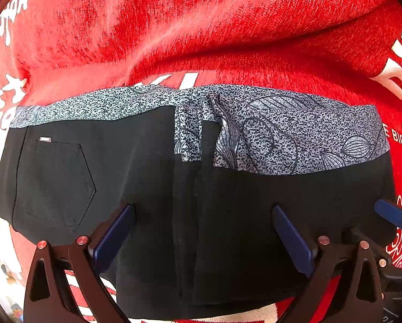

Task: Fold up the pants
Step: 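Press the folded pants flat with both grippers along the waistband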

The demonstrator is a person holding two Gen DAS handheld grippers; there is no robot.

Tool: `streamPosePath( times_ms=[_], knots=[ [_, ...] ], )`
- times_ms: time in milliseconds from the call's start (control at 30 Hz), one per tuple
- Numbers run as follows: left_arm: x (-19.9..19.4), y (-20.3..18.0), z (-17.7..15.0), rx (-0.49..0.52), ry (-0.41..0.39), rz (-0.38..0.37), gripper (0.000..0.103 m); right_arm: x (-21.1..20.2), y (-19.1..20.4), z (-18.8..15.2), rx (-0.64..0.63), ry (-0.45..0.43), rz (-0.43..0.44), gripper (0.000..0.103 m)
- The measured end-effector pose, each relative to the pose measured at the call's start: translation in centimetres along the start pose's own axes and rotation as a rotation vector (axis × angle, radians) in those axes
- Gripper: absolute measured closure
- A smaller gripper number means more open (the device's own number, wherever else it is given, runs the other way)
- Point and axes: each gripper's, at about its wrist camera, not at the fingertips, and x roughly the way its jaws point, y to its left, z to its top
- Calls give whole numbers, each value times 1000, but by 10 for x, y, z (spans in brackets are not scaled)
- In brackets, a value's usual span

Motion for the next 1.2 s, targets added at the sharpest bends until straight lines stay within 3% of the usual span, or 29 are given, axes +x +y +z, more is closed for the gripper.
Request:
streamPosePath(
  times_ms=[267,433,800,1200],
  knots=[
    [-1,3,1,-10,11,-5,1,0,3,-1,-10,-11,-1,34],
    [-8,11,1,-17,4,3,1,4,8,3,-16,12,9,24],
    [-20,40,-6,-40,-18,-10,1,8,18,6,-38,35,-45,23],
    [-16,43,-13,-24,-23,-16,1,11,22,8,-34,45,-93,22]
  ],
)
